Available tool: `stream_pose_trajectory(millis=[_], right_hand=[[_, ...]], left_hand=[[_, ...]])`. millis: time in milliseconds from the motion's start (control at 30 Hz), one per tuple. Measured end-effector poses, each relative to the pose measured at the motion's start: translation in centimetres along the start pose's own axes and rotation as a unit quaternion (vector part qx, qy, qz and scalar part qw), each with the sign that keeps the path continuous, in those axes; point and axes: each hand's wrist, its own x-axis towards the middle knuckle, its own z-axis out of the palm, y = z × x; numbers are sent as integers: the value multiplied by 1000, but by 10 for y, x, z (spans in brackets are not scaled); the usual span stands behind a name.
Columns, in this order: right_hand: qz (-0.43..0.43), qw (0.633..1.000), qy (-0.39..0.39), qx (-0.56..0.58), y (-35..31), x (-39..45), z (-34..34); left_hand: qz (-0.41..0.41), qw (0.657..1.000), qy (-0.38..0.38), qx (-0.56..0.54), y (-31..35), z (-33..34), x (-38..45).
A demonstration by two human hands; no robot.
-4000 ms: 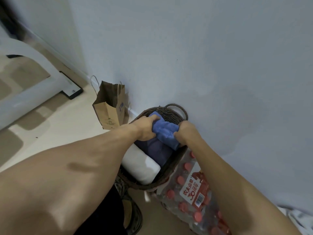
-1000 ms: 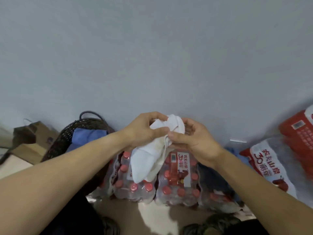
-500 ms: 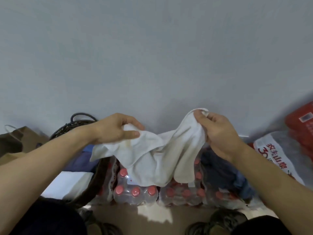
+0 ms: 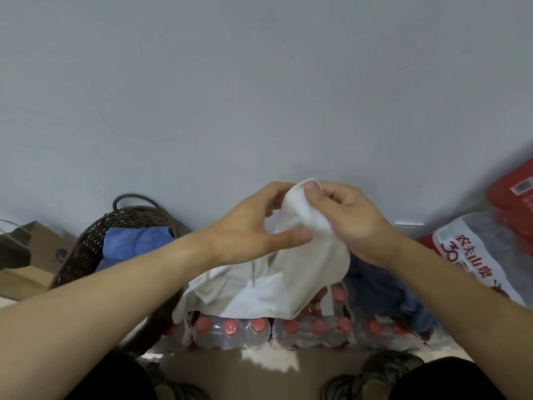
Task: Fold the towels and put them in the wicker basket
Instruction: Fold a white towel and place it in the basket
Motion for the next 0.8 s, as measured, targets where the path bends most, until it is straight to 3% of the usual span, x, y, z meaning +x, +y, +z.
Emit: stream_pose_trajectory(millis=[133,367,600,800], right_hand=[[21,999,-45,11,2,-1,4],[49,977,-204,-28,14,-1,-16],[116,940,-203,-250,22,0,-31],[109,976,-120,-147,18,0,-27]], left_hand=[[-8,993,25,-115,8,0,4],[-15,995,74,-64,-6,-13,5],[-16,983,174,-52,-11,-29,5],[-46,963,264,-12,-12,-37,8]])
